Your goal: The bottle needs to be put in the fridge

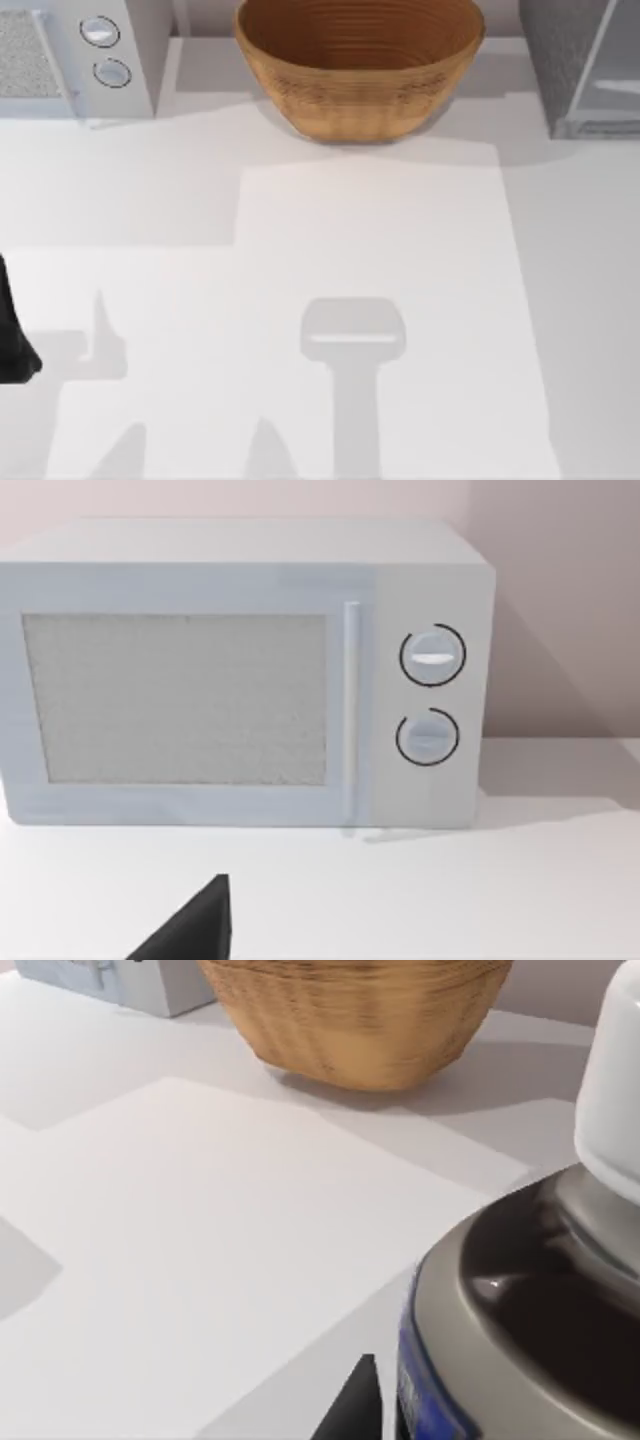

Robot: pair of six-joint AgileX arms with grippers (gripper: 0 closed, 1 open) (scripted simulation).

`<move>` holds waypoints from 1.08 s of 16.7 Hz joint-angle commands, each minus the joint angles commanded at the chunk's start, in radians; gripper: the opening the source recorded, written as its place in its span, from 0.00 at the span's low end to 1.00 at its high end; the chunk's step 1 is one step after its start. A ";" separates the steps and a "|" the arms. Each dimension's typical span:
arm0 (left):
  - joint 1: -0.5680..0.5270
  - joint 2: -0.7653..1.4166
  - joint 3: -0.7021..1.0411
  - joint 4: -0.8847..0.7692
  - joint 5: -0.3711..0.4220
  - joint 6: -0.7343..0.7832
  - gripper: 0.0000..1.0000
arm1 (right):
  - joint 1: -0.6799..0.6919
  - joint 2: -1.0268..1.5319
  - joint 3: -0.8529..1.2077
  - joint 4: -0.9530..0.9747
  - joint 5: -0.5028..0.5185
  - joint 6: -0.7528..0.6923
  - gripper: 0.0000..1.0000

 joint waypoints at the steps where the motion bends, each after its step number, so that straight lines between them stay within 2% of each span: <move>1: 0.000 0.000 0.000 0.000 0.000 0.000 1.00 | 0.027 -0.053 -0.021 -0.020 0.052 0.038 0.01; 4: 0.000 0.000 0.000 0.000 0.000 0.000 1.00 | 0.126 -0.271 -0.101 -0.091 0.261 0.169 0.01; 13: 0.000 0.000 0.000 0.000 0.000 0.000 1.00 | 0.464 -1.183 -0.366 -0.275 1.015 0.547 0.01; 16: 0.000 0.000 0.000 0.000 0.000 0.000 1.00 | 0.547 -1.419 -0.437 -0.308 1.197 0.619 0.01; 18: 0.000 0.000 0.000 0.000 0.000 0.000 1.00 | 0.584 -1.525 -0.470 -0.321 1.273 0.645 0.01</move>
